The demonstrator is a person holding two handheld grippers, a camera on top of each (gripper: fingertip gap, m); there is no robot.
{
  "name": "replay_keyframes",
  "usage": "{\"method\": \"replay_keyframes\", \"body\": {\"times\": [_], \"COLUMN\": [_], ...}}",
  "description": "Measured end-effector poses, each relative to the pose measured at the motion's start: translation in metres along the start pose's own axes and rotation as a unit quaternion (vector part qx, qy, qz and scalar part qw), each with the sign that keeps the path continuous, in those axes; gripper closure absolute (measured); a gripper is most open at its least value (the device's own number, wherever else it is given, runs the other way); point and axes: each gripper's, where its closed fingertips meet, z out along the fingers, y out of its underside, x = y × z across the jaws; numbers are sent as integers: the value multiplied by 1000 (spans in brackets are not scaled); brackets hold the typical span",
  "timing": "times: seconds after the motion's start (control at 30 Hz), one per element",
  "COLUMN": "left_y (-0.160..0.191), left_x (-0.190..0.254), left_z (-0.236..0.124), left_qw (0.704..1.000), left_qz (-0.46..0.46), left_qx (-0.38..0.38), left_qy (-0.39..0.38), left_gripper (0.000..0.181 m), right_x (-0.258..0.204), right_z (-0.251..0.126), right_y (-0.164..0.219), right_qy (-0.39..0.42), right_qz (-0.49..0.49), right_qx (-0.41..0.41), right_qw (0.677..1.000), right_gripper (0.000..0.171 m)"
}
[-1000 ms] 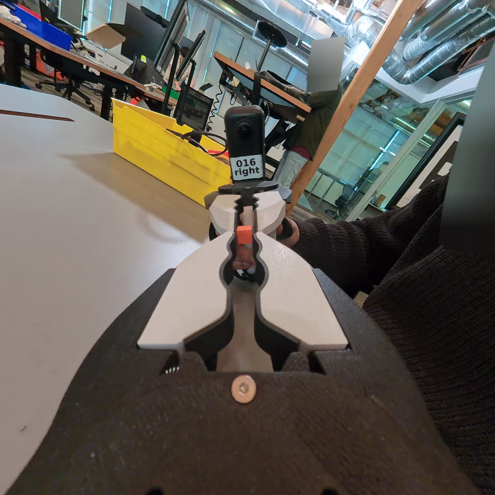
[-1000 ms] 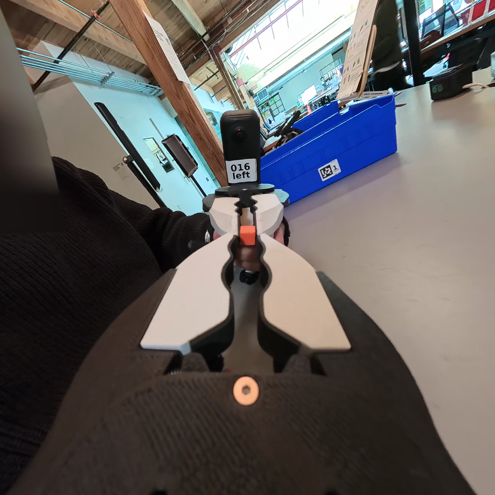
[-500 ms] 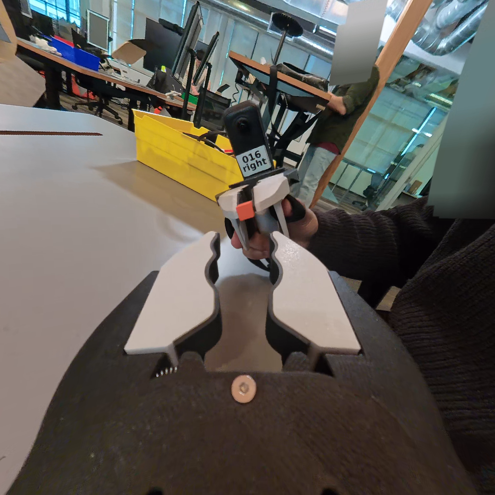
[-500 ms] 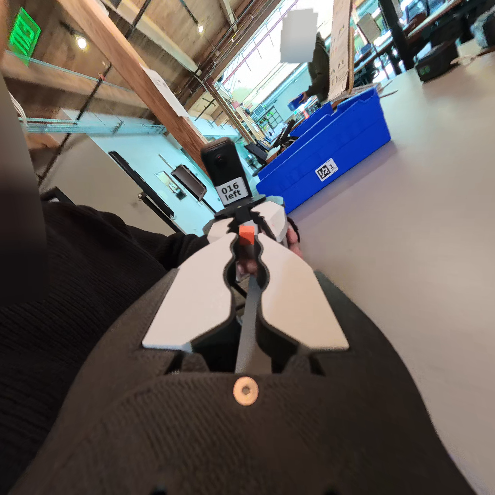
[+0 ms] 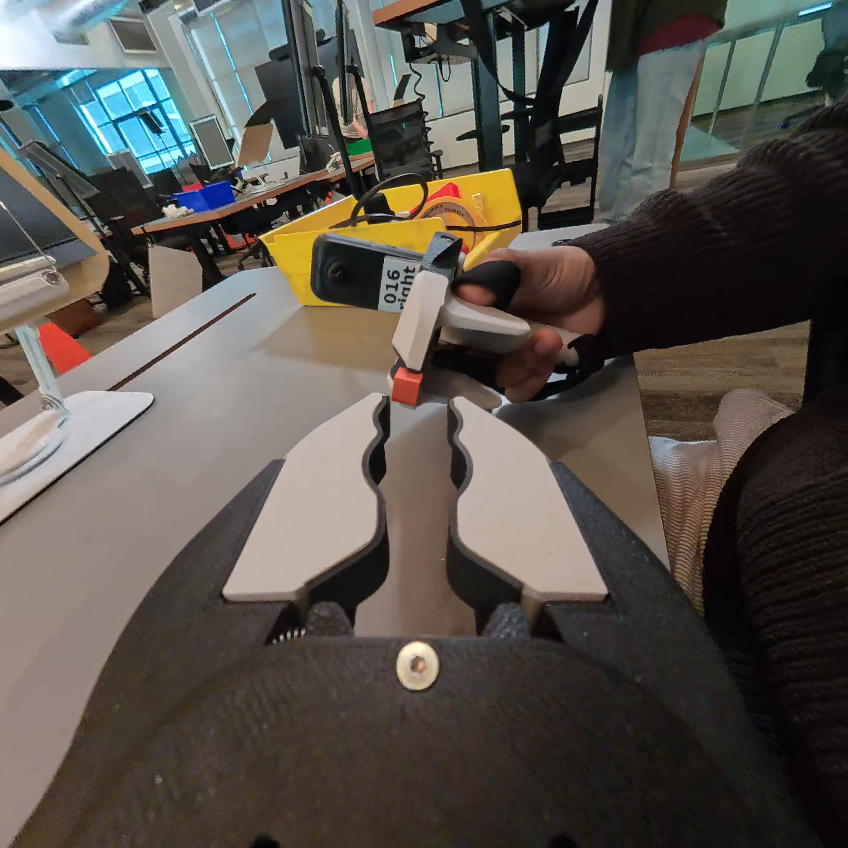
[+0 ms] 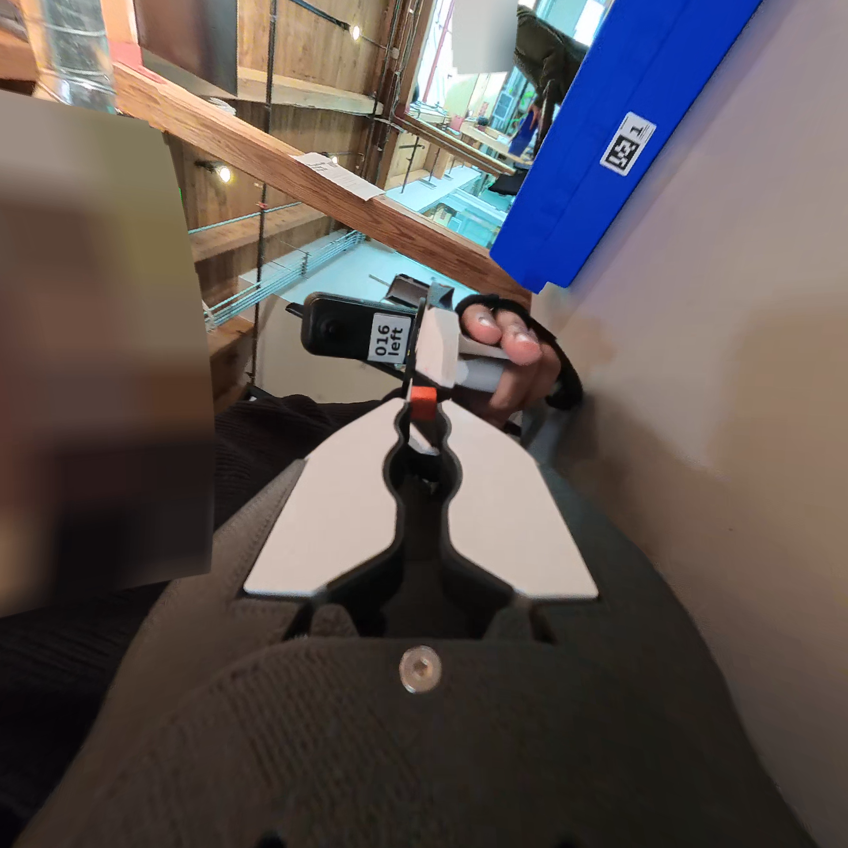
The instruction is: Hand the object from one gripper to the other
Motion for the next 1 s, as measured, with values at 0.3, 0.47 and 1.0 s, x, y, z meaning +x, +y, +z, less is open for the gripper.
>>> {"method": "replay_keyframes", "body": {"times": [0.3, 0.47, 1.0], "left_y": [-5, -6, -19], "left_x": [0, 2, -21], "left_z": [-3, -3, -15], "left_qw": [1000, 1000, 891], "left_qz": [-12, -14, -424], "left_qx": [17, 15, 98], "left_qy": [6, 14, 131], "left_gripper": [168, 171, 172], "right_x": [3, 2, -17], "right_z": [2, 2, 0], "right_y": [7, 6, -17], "right_qy": [-7, -17, 110], "right_qz": [38, 39, -448], "right_qx": [-16, -13, 30], "right_qw": [999, 999, 887], "right_gripper": [161, 160, 148]}}
